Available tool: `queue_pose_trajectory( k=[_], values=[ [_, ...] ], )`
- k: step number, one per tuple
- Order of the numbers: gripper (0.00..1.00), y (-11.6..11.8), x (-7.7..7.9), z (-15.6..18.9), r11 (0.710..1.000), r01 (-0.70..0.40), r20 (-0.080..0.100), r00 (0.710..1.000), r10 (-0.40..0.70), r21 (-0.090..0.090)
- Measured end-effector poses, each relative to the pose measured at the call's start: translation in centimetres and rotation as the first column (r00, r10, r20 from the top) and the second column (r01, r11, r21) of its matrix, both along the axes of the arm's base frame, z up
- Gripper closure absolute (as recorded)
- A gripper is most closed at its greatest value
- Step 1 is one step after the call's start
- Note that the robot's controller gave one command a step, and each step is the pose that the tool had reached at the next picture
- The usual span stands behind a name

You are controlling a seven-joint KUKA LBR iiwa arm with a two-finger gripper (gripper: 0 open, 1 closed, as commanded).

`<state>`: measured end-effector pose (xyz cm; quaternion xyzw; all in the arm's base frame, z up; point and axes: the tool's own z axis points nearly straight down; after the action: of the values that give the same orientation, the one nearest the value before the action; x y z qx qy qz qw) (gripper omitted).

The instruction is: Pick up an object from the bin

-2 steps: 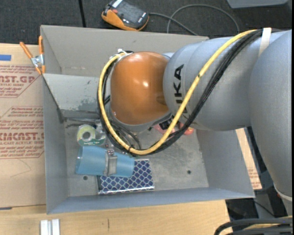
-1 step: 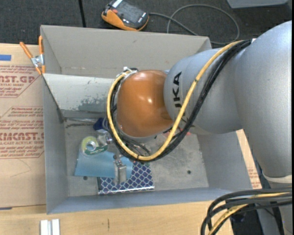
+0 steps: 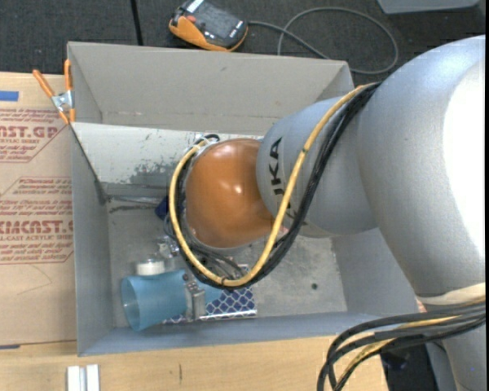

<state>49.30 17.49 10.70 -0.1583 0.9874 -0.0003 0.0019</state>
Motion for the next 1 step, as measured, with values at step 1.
queue_pose_trajectory(
  k=[1],
  values=[
    [1.0, 0.74, -0.63, -2.73, 0.99, -0.141, 0.013, 0.99, 0.141, 0.009]
  ],
)
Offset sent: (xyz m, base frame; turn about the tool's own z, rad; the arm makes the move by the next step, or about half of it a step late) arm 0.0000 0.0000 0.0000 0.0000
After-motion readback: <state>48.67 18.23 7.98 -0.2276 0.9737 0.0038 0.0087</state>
